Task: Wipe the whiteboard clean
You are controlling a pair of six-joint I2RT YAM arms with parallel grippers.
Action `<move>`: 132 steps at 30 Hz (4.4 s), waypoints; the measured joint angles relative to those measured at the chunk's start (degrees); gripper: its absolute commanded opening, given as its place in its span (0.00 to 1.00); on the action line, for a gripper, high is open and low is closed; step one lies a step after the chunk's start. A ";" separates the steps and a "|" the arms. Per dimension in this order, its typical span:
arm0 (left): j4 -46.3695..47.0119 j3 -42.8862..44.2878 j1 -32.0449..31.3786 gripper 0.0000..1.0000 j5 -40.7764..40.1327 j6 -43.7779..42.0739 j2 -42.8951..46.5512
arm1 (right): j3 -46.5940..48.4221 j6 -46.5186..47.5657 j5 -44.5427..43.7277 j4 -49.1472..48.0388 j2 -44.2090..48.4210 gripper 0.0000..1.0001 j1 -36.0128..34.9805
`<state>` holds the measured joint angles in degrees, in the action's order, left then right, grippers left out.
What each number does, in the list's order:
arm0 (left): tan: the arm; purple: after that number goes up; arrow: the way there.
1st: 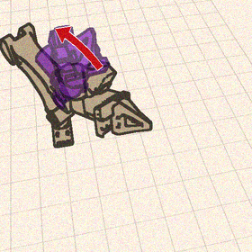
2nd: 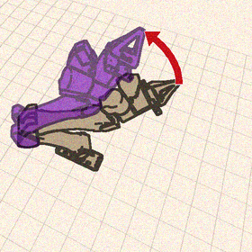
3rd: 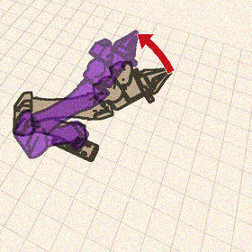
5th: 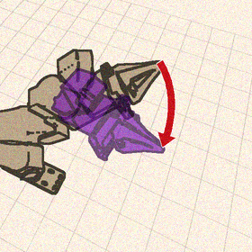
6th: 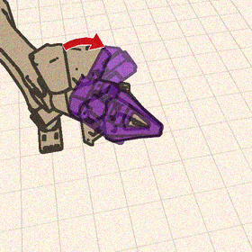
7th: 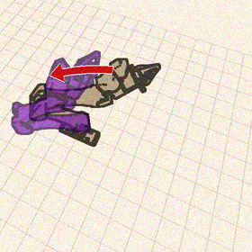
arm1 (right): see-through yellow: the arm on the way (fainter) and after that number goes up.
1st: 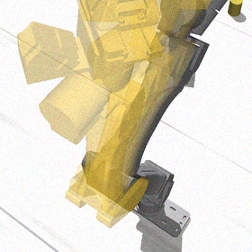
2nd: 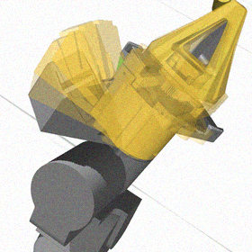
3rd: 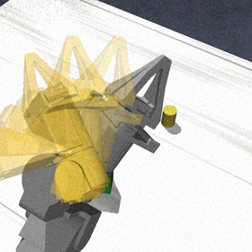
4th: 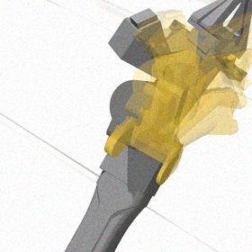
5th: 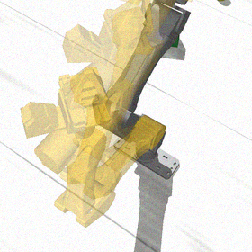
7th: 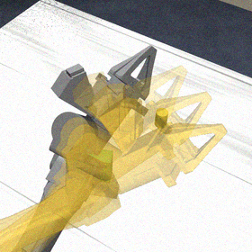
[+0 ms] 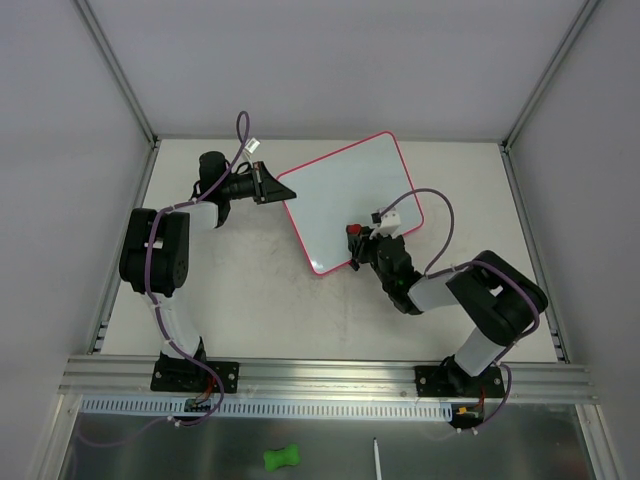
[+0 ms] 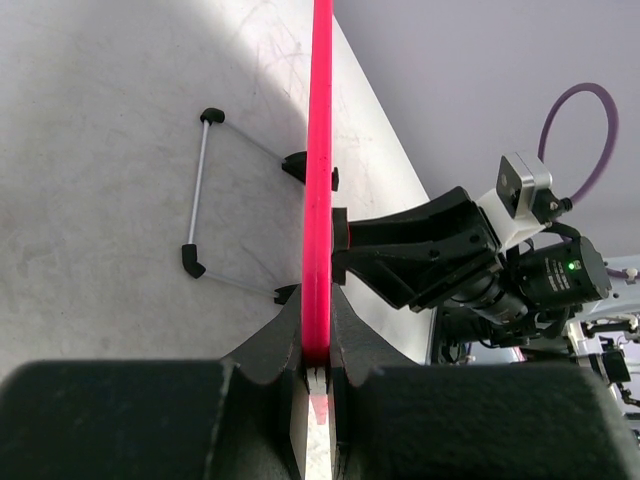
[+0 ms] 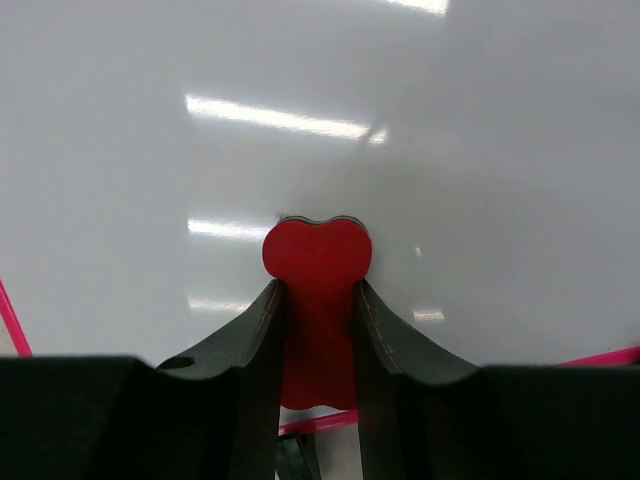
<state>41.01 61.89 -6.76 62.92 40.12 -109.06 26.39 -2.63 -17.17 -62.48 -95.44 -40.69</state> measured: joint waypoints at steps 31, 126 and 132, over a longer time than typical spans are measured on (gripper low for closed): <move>-1.03 0.13 -0.31 0.00 -0.04 -0.59 0.42 | -5.25 -9.51 -2.27 -3.74 -0.17 0.00 9.64; -3.93 0.66 -0.31 0.00 -0.07 -2.27 0.72 | 25.03 16.20 -14.69 59.74 -1.05 0.00 -23.54; -4.26 0.66 -0.31 0.00 -0.07 -2.21 0.76 | 21.00 14.80 -15.30 62.01 3.26 0.00 -23.54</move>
<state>36.75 62.54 -7.07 62.85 37.91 -108.29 47.40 12.16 -32.47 -0.47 -92.18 -64.23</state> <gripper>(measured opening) 0.055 0.314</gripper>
